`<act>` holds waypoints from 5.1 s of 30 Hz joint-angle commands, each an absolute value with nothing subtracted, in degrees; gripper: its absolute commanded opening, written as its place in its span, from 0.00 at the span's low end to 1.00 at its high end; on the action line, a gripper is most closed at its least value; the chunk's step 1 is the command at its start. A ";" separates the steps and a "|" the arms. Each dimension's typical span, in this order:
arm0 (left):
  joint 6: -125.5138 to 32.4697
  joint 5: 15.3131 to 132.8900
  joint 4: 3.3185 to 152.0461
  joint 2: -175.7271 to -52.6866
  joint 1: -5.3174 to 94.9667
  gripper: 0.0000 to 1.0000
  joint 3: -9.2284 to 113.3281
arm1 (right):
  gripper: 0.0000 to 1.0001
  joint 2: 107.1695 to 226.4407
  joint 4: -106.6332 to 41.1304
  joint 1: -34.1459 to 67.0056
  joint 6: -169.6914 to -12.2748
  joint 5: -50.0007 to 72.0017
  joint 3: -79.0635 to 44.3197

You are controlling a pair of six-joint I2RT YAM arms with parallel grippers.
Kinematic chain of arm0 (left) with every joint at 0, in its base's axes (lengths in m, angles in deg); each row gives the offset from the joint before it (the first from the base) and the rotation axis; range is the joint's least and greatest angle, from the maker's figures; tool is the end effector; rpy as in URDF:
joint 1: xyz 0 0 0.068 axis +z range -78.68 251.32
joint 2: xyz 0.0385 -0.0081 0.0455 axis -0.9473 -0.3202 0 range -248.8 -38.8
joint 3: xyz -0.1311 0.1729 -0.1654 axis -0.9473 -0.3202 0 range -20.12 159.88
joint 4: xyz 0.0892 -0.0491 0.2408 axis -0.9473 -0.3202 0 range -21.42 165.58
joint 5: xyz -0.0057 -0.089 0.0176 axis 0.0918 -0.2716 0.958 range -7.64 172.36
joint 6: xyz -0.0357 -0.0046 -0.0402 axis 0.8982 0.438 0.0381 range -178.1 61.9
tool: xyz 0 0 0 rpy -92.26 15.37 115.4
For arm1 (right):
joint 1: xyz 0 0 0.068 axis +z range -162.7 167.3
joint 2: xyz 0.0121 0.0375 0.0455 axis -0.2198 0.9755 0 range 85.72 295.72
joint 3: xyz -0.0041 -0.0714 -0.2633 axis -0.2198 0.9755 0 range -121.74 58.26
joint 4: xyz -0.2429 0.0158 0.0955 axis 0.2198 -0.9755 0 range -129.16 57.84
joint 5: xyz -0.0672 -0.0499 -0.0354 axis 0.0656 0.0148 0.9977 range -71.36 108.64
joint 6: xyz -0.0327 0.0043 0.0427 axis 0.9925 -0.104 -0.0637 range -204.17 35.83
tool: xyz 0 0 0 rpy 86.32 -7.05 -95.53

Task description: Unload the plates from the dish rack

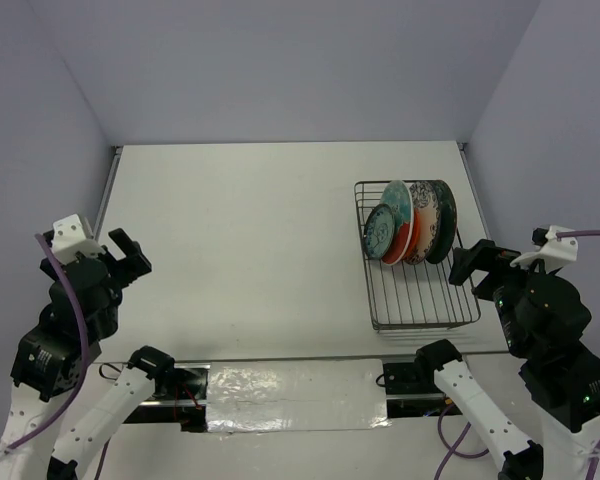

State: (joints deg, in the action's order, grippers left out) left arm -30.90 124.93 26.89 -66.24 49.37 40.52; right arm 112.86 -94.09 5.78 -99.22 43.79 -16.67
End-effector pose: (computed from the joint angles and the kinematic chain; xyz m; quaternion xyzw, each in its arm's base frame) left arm 0.0594 0.0019 0.3928 -0.2534 0.7308 0.0281 0.6332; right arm 0.0125 -0.0117 0.4298 0.1108 0.7735 0.0086 0.6240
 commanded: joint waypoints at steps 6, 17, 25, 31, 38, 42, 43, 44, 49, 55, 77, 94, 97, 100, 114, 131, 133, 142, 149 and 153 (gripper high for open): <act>-29.45 125.70 32.77 -66.75 49.17 1.00 36.67 | 1.00 115.51 -91.66 5.50 -96.91 41.59 -16.27; -29.71 122.71 36.47 -70.26 49.09 1.00 32.00 | 1.00 138.97 -83.15 5.58 -97.87 33.93 -21.27; -31.21 118.58 38.22 -70.96 49.18 1.00 31.03 | 0.55 159.27 -80.75 10.94 -95.51 48.75 -27.50; -31.56 117.43 38.40 -72.20 49.18 1.00 31.03 | 0.57 168.33 -81.28 11.21 -93.66 55.36 -28.04; -32.00 115.85 38.93 -72.11 49.18 0.99 30.68 | 0.58 169.05 -82.08 12.26 -93.84 60.22 -29.19; -32.09 115.41 39.10 -72.64 49.18 0.99 30.68 | 0.58 167.73 -81.64 12.35 -92.35 60.65 -28.14; -32.09 115.41 39.02 -72.81 49.18 1.00 30.68 | 0.58 167.38 -81.20 12.35 -91.99 60.83 -27.61; -32.00 115.32 39.02 -72.90 49.18 1.00 30.68 | 0.58 166.85 -80.76 12.35 -91.29 60.39 -26.56; -32.17 114.97 39.10 -72.46 49.26 1.00 30.51 | 0.56 168.07 -79.79 12.18 -89.53 61.00 -25.15; -32.26 114.62 39.10 -72.37 49.18 1.00 30.42 | 0.51 171.06 -79.35 12.00 -87.69 63.55 -23.65; -32.44 114.18 39.28 -74.22 49.09 1.00 30.42 | 0.00 166.41 -77.94 12.35 -87.33 65.22 -20.57; -32.09 114.97 38.49 -74.31 49.09 1.00 30.68 | 0.00 166.49 -88.58 15.87 -84.70 74.27 -41.66; -32.26 114.80 38.66 -74.57 49.09 1.00 30.94 | 0.00 167.37 -91.47 16.57 -84.70 77.08 -48.49; -33.75 110.94 39.63 -75.19 49.17 1.00 31.47 | 0.00 168.34 -96.04 18.85 -85.22 79.98 -57.64; -22.77 57.66 65.13 -79.92 49.09 1.00 38.23 | 0.00 146.56 -69.88 26.06 -93.92 10.49 -35.81; -26.29 50.48 61.77 -82.04 49.09 0.63 34.20 | 0.00 144.43 -47.72 26.06 -105.17 -4.48 -23.74; -25.50 48.88 62.83 -82.48 49.09 0.41 33.76 | 0.00 145.22 -46.75 26.06 -106.22 -3.34 -23.30; -18.83 78.26 53.88 -85.82 49.35 0.00 38.32 | 0.91 141.90 -54.54 23.96 -106.93 22.08 -17.94; -15.74 80.90 55.00 -100.92 57.51 0.00 45.27 | 0.92 137.68 -65.64 19.56 -105.09 35.61 -16.10; -15.47 73.94 60.98 -112.34 65.15 0.00 48.25 | 0.92 134.95 -68.01 19.12 -103.42 34.64 -15.30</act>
State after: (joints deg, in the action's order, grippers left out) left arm -18.97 79.55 44.97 -109.04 61.37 42.12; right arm 136.95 -65.28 19.51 -105.18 31.74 -15.71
